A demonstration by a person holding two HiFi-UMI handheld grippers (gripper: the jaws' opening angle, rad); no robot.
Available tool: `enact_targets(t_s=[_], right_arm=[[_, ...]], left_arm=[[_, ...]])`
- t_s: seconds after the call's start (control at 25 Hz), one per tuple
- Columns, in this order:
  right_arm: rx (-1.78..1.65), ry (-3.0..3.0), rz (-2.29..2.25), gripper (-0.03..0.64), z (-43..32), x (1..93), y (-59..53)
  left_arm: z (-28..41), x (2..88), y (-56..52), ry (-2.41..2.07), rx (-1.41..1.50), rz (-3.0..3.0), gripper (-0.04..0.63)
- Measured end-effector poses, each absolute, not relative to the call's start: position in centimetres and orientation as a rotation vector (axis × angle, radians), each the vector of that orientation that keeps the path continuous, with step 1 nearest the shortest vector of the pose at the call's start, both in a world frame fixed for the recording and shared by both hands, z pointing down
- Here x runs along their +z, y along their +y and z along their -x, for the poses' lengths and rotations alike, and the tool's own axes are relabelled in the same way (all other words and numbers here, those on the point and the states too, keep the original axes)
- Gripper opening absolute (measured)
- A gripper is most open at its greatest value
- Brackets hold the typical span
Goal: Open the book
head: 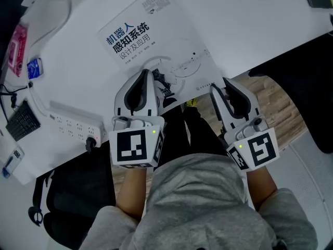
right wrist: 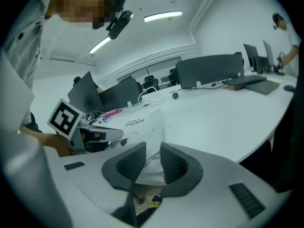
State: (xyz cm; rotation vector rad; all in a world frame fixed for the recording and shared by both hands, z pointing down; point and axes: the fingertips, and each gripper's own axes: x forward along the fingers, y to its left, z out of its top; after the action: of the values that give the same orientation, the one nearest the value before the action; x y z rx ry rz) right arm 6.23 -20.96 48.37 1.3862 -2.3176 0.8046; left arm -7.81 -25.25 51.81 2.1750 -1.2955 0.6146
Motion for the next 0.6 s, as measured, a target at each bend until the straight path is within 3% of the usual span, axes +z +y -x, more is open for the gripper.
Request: enact_targets(t_s=[0.24,0.48,0.6], right_arm=[[0.698,-2.324,-1.419,0.103,-5.4,48.2,-20.7],[1.701,-2.267,-1.418,0.072,-6.1,52.1,-20.9],[1.69,-2.239,-1.448,0.054,-6.0,52.4,-21.2]], left_arm=[[7.9,51.8,-25.1,-1.259,0.577,-2.206,0.011],[8.3,52.1,-24.7,-1.232,0.54,-2.198,0.011],[8.8,52.2,-24.3,-1.229,0.534,-2.164,0.011]])
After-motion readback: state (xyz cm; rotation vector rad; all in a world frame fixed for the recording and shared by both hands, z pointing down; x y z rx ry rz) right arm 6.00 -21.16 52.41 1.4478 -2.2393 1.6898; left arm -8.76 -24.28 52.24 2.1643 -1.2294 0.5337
